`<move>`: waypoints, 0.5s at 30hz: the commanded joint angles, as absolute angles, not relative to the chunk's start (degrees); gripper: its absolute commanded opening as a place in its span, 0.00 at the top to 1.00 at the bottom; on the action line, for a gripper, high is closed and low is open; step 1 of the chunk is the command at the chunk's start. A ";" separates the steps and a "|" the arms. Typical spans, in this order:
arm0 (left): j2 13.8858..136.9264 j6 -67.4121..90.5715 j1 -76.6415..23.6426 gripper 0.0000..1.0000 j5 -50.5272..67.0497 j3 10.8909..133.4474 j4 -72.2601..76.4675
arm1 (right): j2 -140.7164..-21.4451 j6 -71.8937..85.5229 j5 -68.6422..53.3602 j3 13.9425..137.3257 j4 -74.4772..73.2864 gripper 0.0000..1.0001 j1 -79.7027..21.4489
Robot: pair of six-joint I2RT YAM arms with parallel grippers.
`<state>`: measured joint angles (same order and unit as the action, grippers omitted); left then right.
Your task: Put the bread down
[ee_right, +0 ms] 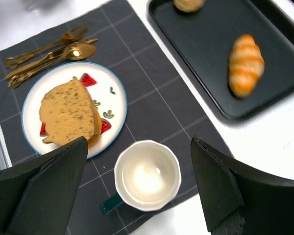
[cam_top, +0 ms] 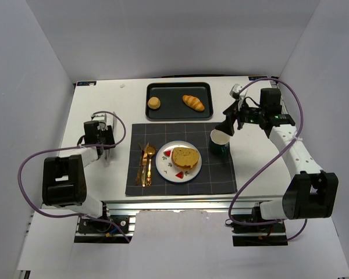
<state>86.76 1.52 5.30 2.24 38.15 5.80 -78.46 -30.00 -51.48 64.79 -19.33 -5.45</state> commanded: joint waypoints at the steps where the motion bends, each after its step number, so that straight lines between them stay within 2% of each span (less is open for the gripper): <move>1: 84.12 2.64 6.33 0.39 2.82 36.13 8.53 | -77.52 -22.08 -43.61 66.18 -17.49 0.11 -5.71; 5: 81.92 2.90 6.85 0.25 2.20 35.86 7.56 | -79.19 -15.83 -33.86 68.81 -18.89 0.10 -5.89; 8: 79.81 3.51 7.03 0.19 2.11 36.03 6.68 | -79.45 -14.24 -30.24 70.31 -18.90 0.11 -6.06; 12: 75.86 5.27 7.12 0.02 2.81 37.00 5.36 | -79.54 -13.62 -27.43 71.54 -18.72 0.11 -6.33; 15: 70.42 7.55 7.03 0.02 3.34 37.35 4.31 | -80.15 -11.69 -26.37 73.38 -18.90 0.11 -6.33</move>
<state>76.01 4.93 6.70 2.22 35.68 4.75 -79.79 -14.63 -29.50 69.80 -19.64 -6.02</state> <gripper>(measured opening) 0.982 0.895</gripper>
